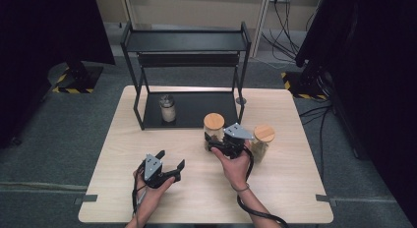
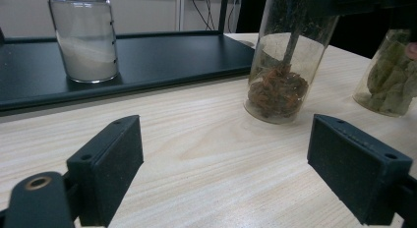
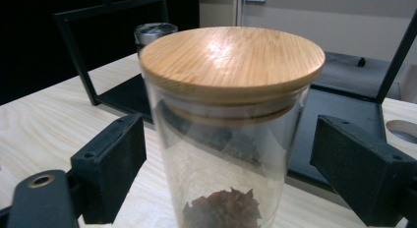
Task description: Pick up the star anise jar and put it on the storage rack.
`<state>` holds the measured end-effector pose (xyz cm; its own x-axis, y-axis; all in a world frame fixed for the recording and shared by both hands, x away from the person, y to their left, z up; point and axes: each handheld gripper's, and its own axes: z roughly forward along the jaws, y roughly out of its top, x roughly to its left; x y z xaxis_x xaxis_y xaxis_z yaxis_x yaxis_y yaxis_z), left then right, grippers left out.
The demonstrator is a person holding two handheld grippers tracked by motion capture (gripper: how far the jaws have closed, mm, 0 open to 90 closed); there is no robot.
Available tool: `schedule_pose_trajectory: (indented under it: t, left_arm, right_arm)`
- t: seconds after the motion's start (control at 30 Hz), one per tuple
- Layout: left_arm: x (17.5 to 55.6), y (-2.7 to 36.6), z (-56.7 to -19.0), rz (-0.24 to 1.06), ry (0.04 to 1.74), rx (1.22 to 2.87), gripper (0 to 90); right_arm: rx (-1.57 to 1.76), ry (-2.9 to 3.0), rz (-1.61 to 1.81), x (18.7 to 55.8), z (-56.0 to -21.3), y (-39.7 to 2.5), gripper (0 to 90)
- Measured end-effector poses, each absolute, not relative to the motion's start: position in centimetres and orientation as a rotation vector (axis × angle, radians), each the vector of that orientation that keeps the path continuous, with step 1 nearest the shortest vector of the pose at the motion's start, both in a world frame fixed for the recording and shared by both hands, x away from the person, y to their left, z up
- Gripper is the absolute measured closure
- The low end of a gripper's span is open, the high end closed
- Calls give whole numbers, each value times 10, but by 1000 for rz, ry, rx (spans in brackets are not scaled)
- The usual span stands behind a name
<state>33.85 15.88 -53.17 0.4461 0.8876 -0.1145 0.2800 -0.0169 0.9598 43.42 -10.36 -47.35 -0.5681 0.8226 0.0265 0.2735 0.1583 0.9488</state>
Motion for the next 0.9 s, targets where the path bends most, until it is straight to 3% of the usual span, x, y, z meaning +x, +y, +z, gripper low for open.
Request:
schedule_pose_trajectory:
  t: [0.33, 0.9]
  left_arm:
    - [339, 159, -532, 664, 1055, 1561, 131]
    - [339, 158, -532, 665, 1052, 1562, 132]
  right_arm:
    - [1013, 1957, 1444, 443, -473, -99, 236]
    - [974, 1919, 1454, 445, -463, -93, 253]
